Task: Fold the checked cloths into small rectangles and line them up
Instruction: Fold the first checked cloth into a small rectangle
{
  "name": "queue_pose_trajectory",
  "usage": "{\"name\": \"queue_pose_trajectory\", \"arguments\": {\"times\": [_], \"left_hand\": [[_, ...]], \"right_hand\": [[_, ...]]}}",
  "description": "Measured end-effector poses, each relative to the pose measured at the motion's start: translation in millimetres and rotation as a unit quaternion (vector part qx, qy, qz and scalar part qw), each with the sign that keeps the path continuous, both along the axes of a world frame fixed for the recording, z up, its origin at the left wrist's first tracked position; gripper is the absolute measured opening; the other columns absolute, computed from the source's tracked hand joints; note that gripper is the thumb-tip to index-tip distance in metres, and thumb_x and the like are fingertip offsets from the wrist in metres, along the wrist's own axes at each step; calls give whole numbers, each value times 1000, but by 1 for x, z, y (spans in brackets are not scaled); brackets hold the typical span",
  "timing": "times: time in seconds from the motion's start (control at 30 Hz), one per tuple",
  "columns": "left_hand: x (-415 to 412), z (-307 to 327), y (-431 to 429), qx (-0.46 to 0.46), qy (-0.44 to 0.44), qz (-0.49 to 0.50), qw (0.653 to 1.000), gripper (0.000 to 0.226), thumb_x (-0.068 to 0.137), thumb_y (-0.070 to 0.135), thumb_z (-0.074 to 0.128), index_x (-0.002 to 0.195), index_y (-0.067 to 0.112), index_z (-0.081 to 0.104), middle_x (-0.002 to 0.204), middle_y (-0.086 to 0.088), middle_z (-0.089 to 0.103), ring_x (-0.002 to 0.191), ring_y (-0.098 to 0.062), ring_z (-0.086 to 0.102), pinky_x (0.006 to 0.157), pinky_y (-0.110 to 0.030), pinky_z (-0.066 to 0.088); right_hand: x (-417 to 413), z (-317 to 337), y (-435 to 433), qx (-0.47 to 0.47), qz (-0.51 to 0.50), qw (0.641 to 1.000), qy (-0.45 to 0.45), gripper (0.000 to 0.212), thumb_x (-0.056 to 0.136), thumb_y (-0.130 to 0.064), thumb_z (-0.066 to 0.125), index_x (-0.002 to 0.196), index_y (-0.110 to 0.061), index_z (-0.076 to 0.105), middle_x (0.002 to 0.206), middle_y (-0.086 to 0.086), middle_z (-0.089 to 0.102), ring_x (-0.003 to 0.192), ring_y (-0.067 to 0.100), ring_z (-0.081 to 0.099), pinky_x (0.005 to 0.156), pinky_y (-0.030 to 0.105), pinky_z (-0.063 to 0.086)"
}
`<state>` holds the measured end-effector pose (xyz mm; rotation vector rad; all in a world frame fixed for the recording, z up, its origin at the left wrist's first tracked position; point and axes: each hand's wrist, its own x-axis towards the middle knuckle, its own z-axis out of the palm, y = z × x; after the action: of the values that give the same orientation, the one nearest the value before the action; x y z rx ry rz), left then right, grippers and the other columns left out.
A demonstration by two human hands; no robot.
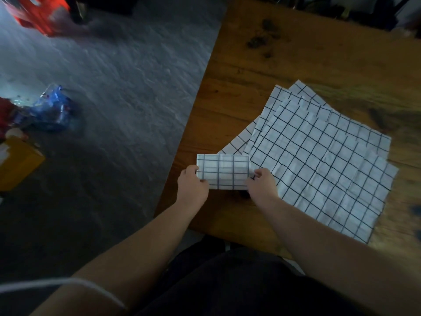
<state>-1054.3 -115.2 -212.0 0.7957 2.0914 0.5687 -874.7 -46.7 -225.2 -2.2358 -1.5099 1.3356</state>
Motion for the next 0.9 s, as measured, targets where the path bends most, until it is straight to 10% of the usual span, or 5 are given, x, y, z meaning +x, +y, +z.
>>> {"name": "queue_pose_trajectory", "arguments": {"times": [0.43,0.53,0.63,0.73,0.9], "left_hand": [[-8,0,26,-70,-134,83,985,58,92,10,67,144,14,44,133,-8,58,107,-19,57,68,-24,47],[-10,4,24,-87,-173,67,979,40,96,13,63,135,13,56,115,-2,64,99,-17,62,74,-28,49],[-13,9,16,-84,-199,48,975,12,100,18,58,109,18,66,101,-1,68,88,-13,63,65,-28,50],[-14,12,5,-57,-231,53,970,11,100,24,59,101,23,70,106,-6,73,101,-27,69,92,-49,58],[-4,26,-6,3,-231,11,973,16,104,30,53,111,33,68,108,4,72,103,-15,67,88,-36,56]], "right_hand": [[-7,4,36,-175,-62,981,52,13,90,-15,70,85,-13,58,93,10,59,77,23,55,86,44,56],[-7,16,32,-179,-26,983,28,12,95,-14,66,88,-9,57,75,9,51,62,21,48,56,33,45],[-4,23,23,-116,-2,992,46,21,96,-19,66,110,-4,63,93,15,59,78,23,57,71,35,50],[-2,34,9,-79,-6,994,78,34,100,-25,58,128,-6,58,118,18,62,110,34,60,98,49,50],[8,39,-9,-77,-16,985,156,29,92,-33,61,117,-20,58,101,8,66,89,26,64,79,47,56]]}}
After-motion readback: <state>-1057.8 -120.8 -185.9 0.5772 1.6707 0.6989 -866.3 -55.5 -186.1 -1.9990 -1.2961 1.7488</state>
